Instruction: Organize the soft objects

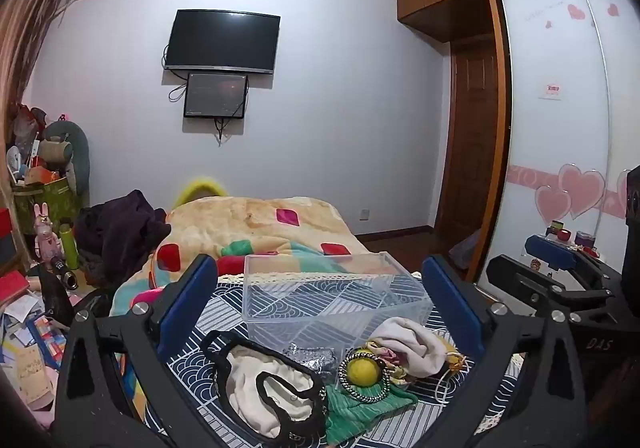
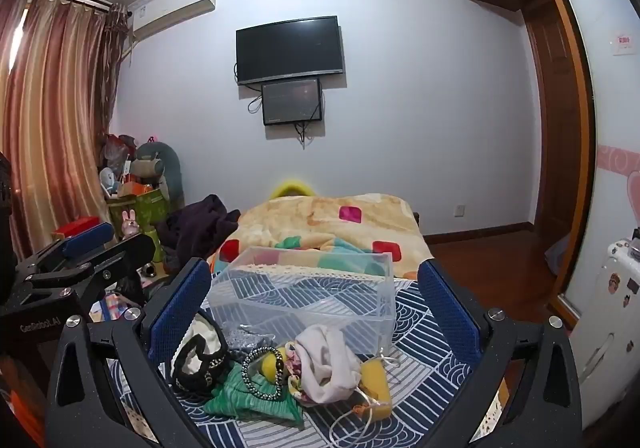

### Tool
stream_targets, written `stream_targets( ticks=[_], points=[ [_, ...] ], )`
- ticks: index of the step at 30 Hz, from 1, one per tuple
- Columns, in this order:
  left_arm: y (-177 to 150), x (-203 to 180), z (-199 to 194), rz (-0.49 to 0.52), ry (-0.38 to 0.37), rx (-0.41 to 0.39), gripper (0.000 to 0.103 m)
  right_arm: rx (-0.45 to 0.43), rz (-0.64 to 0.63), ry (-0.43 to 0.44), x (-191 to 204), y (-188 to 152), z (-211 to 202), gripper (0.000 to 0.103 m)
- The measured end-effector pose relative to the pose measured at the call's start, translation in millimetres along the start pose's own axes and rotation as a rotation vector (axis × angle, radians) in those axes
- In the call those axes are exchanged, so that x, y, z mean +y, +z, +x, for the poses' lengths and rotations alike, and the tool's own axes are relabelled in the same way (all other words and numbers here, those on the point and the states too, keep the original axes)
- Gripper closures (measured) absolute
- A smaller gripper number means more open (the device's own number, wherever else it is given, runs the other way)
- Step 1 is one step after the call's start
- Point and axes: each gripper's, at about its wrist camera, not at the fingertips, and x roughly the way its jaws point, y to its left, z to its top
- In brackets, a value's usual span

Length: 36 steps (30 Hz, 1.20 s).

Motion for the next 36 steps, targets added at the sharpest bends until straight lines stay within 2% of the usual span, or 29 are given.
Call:
stream_targets(
  ticks=[36],
  points=[
    [2.3,3.1,-10.3,-0.004,-0.008,-0.025,0.000,-0.028,-0.001,-0.004,-2.9,1.9,-9.9,0.000]
  ],
)
